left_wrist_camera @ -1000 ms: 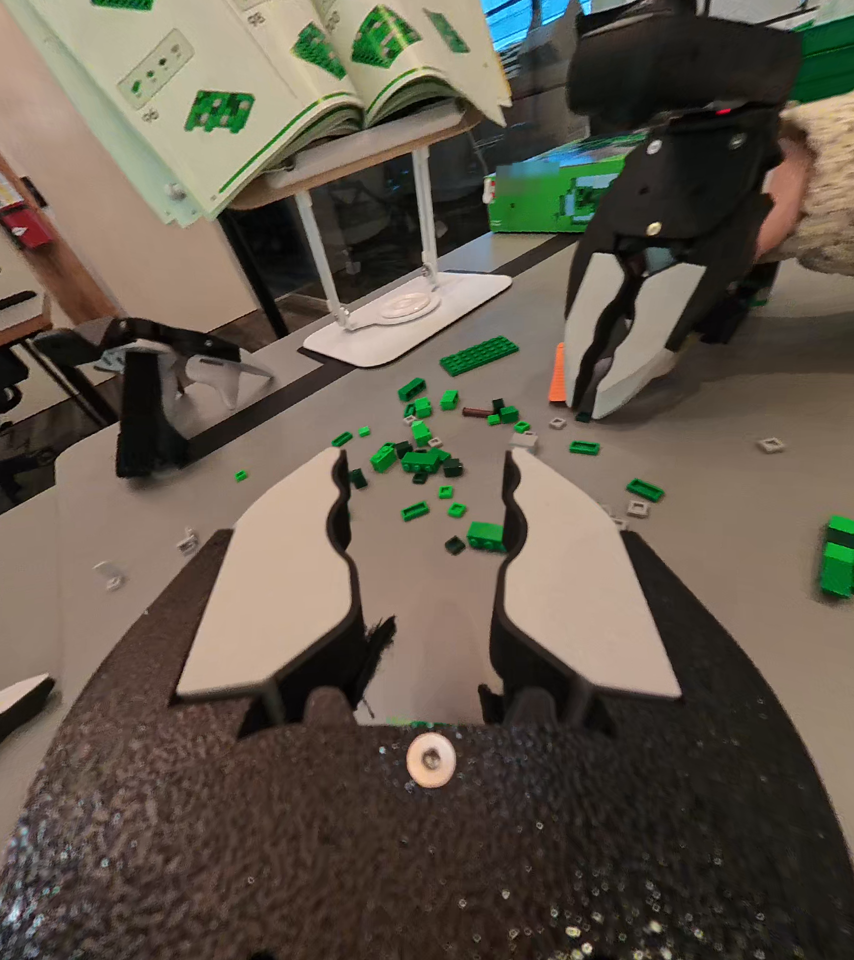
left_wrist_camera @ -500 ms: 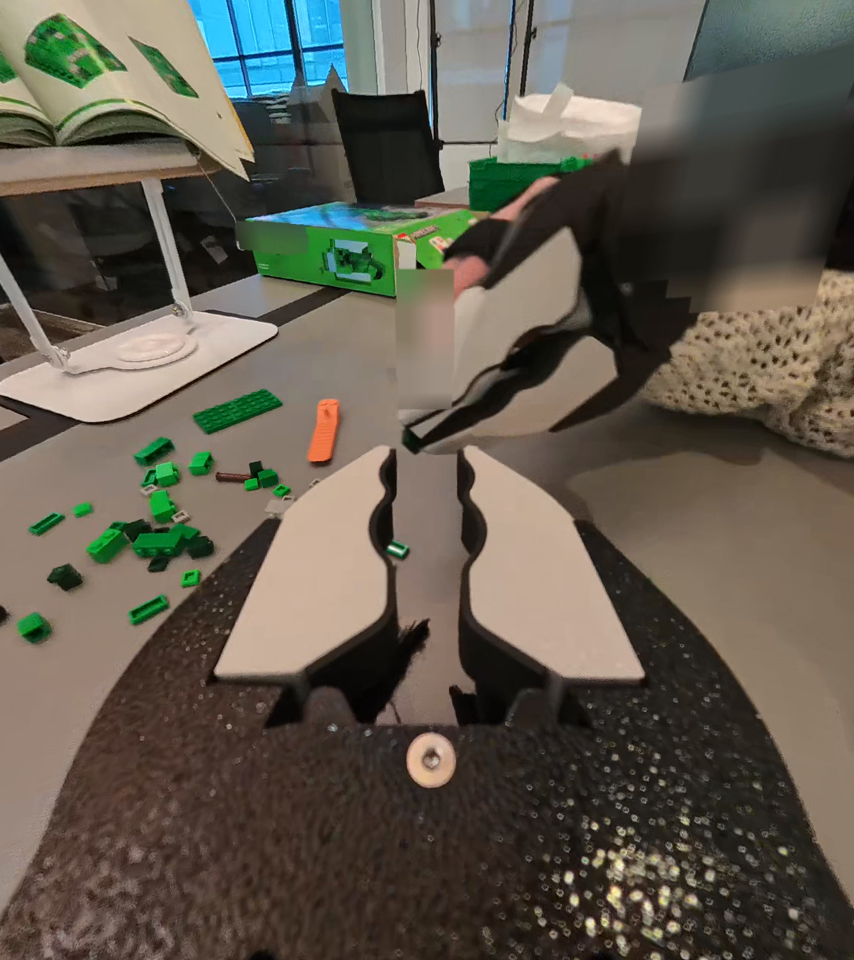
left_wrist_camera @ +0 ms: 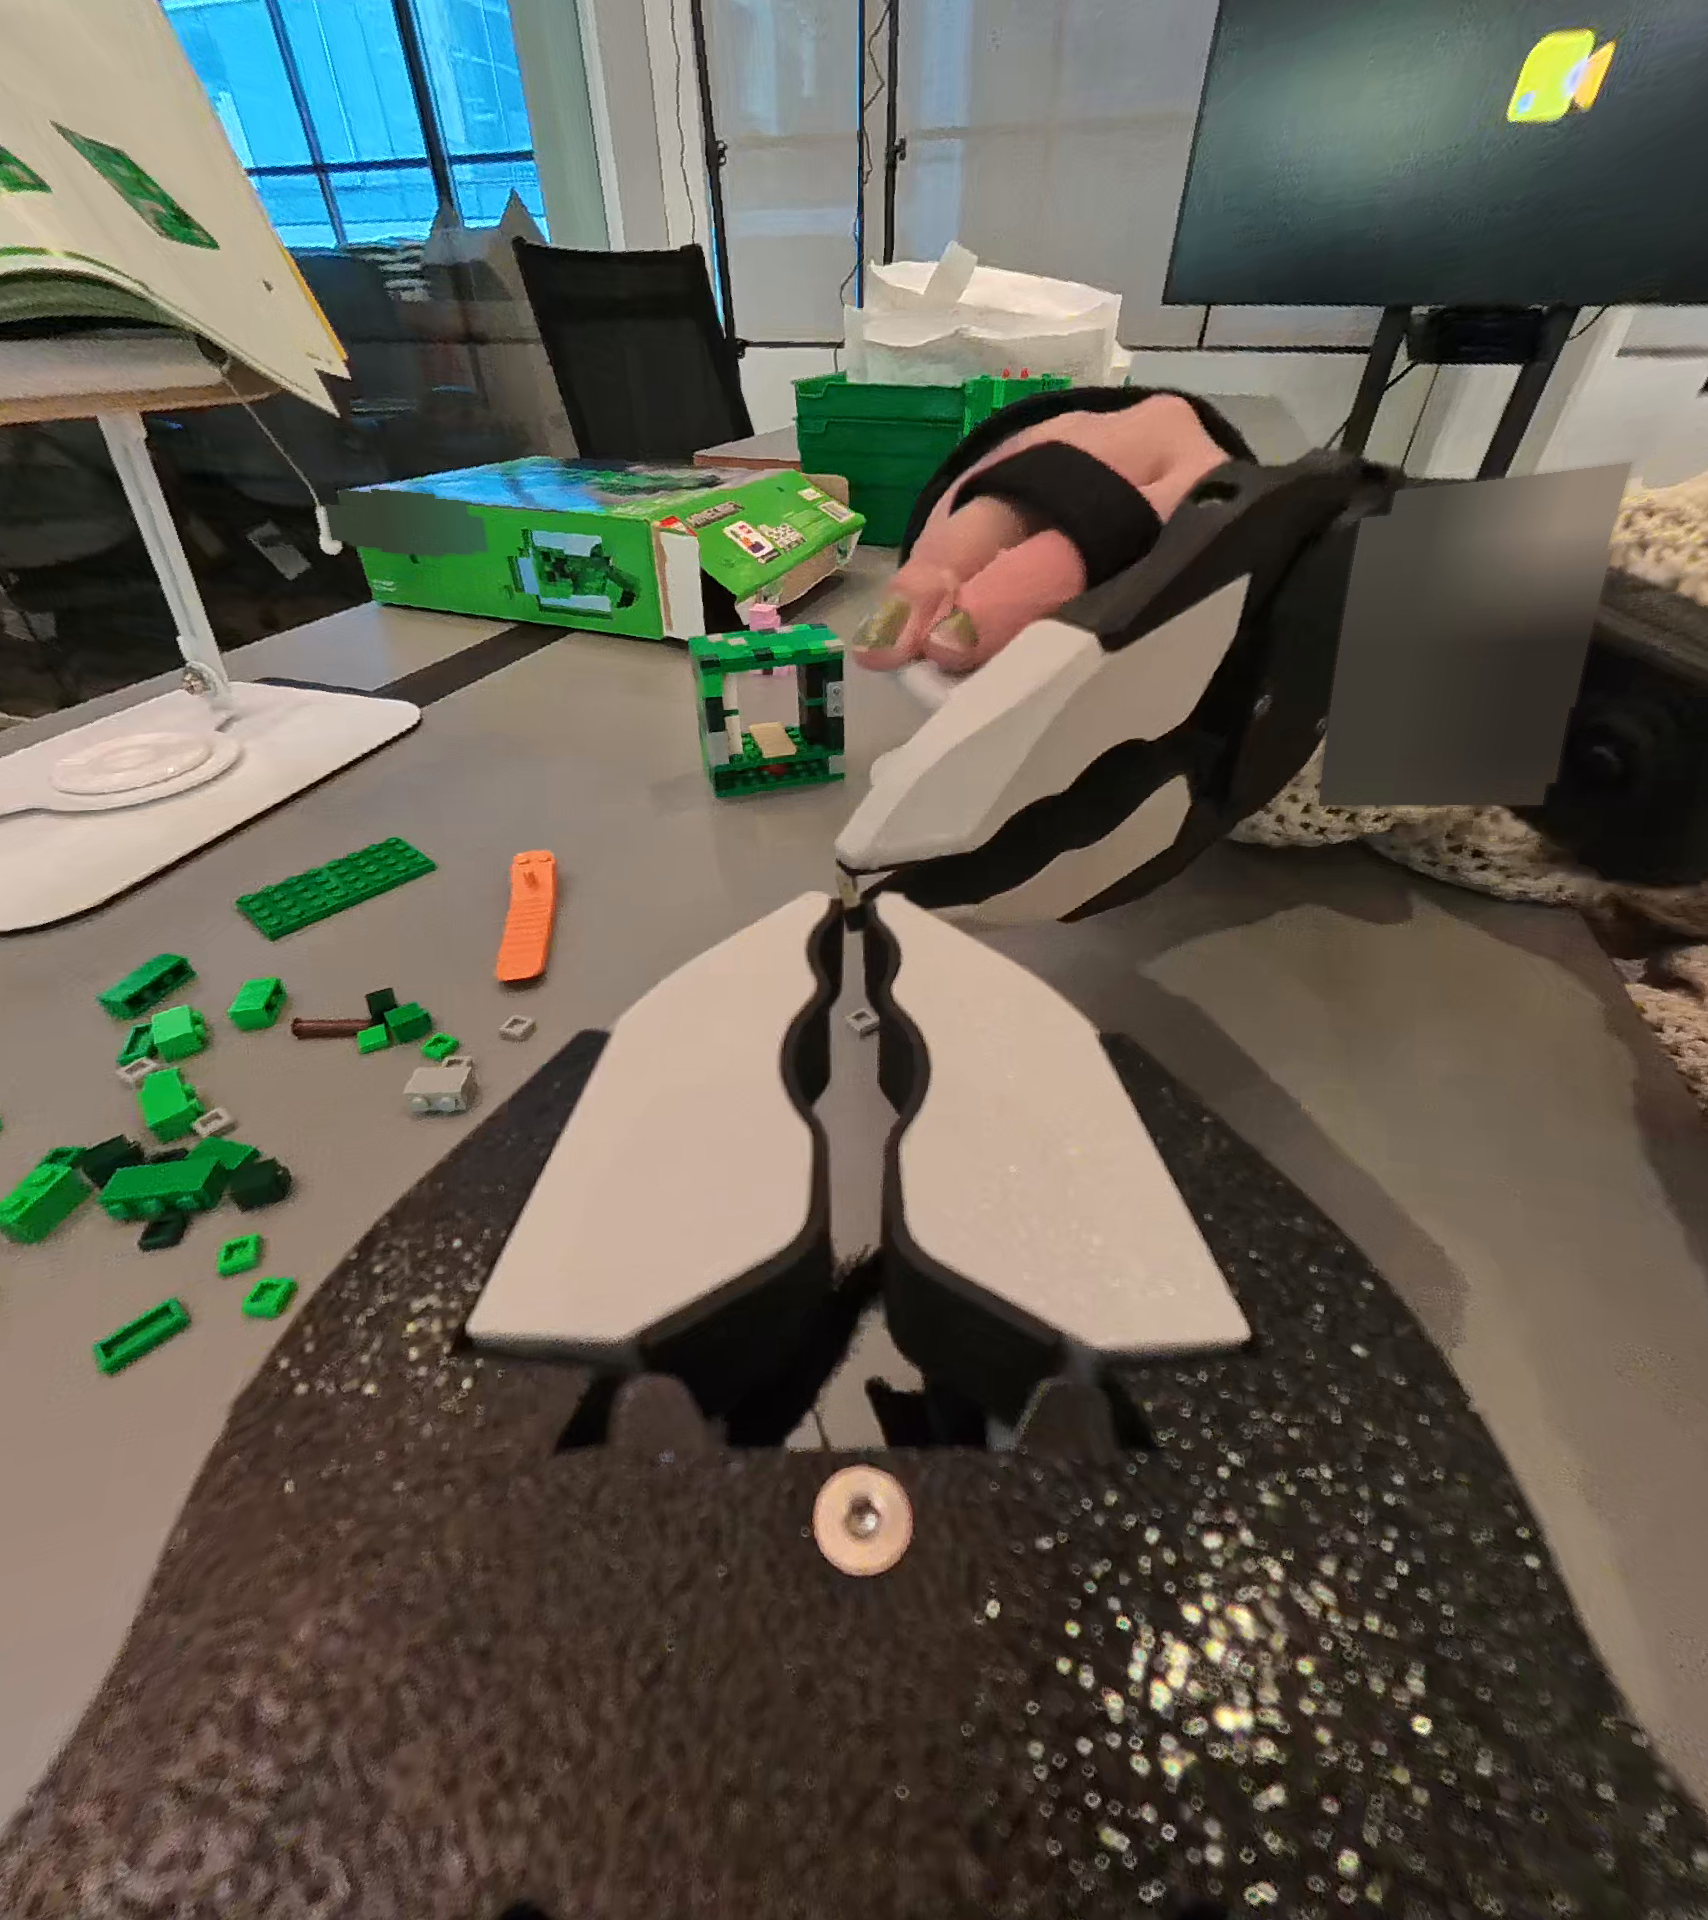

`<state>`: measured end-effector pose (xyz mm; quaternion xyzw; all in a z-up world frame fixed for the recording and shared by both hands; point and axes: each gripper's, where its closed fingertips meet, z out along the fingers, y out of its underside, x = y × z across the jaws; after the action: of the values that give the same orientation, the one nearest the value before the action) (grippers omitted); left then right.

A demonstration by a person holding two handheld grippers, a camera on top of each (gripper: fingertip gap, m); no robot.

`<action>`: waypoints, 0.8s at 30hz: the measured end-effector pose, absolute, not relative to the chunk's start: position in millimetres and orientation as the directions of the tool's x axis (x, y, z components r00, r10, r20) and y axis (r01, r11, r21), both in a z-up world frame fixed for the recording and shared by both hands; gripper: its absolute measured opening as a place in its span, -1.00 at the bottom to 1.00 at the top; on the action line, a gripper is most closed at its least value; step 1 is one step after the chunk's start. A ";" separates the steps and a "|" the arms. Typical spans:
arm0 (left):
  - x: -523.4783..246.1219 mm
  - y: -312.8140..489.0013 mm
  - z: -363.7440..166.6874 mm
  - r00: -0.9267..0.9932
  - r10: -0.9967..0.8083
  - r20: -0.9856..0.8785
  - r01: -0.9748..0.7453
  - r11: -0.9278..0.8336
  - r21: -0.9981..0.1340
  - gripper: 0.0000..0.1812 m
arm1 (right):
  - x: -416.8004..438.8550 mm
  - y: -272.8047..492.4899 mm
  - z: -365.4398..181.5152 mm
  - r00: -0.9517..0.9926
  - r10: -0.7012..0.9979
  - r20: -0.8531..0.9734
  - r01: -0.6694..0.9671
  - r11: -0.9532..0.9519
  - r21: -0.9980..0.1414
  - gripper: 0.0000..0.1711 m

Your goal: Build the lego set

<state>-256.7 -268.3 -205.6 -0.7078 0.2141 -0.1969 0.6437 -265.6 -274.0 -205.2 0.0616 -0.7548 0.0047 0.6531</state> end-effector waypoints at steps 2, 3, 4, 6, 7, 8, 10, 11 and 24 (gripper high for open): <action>-254.9 -267.3 -205.7 0.830 -0.550 -0.092 -0.135 -0.037 -0.990 -0.98 | -262.4 -276.9 -203.9 -0.128 -0.084 0.988 -0.109 0.992 0.070 -0.93; -255.3 -268.3 -201.2 0.836 -0.512 -0.199 -0.214 0.030 -0.976 -0.97 | -259.6 -279.3 -201.5 -0.133 -0.023 0.991 -0.126 0.992 0.007 -1.00; -253.9 -271.9 -192.9 0.818 -0.451 -0.358 -0.336 0.131 -0.933 -0.97 | -254.3 -284.3 -202.5 -0.185 0.072 0.980 -0.167 0.981 -0.103 -1.00; -252.3 -277.6 -182.8 0.717 -0.278 -0.639 -0.595 0.234 -0.769 -0.97 | -244.3 -289.5 -195.9 -0.300 0.356 0.885 -0.197 0.885 -0.422 -0.96; -251.5 -278.6 -181.5 0.631 -0.191 -0.752 -0.710 0.246 -0.659 -0.97 | -239.4 -290.7 -193.2 -0.384 0.488 0.784 -0.179 0.794 -0.581 -0.94; -249.0 -279.5 -182.6 0.521 -0.113 -0.846 -0.809 0.251 -0.532 -0.98 | -236.2 -290.7 -188.7 -0.454 0.609 0.651 -0.136 0.674 -0.726 -0.91; -241.5 -278.1 -190.1 0.323 -0.024 -0.946 -0.918 0.235 -0.319 -0.98 | -231.9 -291.2 -180.6 -0.560 0.746 0.360 -0.022 0.421 -0.907 -0.86; -235.8 -277.5 -194.6 0.251 -0.003 -0.968 -0.940 0.239 -0.244 -0.98 | -230.7 -291.4 -179.2 -0.589 0.765 0.261 0.025 0.340 -0.940 -0.86; -211.6 -277.9 -206.5 0.075 0.047 -0.996 -0.958 0.279 -0.059 -0.98 | -226.0 -297.7 -206.4 -0.666 0.741 0.089 0.237 0.324 -0.916 -0.86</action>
<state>-211.6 -277.9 -206.5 -0.4273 0.5335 0.4216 0.5958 -226.0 -297.7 -206.4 -0.3169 -0.7716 0.4875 0.2581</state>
